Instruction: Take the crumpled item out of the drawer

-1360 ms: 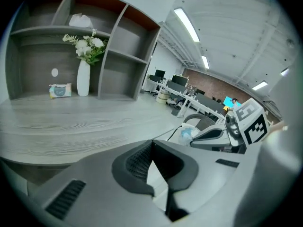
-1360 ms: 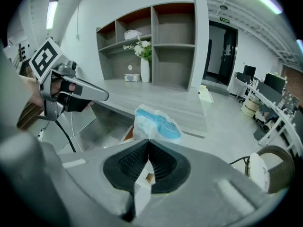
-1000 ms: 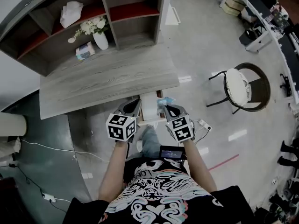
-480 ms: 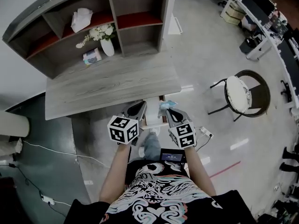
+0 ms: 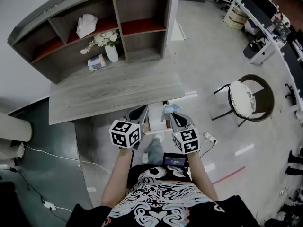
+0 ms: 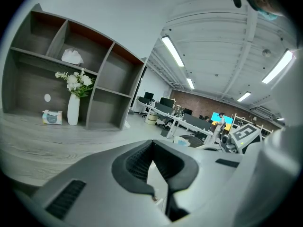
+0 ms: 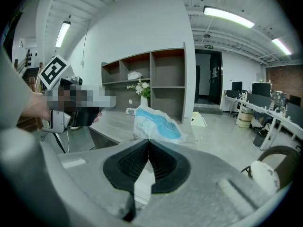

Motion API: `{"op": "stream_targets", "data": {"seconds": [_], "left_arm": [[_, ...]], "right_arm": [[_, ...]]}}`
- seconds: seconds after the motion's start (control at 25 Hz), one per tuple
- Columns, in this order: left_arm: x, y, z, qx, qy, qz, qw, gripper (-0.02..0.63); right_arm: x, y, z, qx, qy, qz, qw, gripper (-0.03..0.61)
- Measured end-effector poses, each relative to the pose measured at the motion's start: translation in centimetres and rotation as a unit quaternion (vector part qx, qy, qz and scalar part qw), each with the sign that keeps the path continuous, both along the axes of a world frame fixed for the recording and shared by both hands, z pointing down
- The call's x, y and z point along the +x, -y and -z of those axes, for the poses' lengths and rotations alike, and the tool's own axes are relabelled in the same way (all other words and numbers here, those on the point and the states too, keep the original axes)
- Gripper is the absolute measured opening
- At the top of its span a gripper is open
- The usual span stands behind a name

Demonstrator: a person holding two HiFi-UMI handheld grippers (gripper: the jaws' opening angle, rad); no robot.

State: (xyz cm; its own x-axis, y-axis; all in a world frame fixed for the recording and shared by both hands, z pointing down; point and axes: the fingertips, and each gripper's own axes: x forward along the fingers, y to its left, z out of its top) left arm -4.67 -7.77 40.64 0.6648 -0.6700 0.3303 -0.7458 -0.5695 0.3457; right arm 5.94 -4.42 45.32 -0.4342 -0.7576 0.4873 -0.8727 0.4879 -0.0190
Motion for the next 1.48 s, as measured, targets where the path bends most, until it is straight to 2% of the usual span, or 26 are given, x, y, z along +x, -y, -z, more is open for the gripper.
{"op": "stream_targets", "data": {"seconds": [0.64, 1.48], "left_arm": [[-0.4, 0.1, -0.5, -0.005, 0.01, -0.005, 0.9999, 0.0], [-1.1, 1.8, -1.0, -0.011, 0.004, 0.004, 0.9999, 0.0]], "right_arm": [[0.2, 0.0, 0.0, -0.008, 0.013, -0.016, 1.0, 0.008], [-0.4, 1.2, -0.1, -0.017, 0.038, -0.008, 0.999, 0.008]]}}
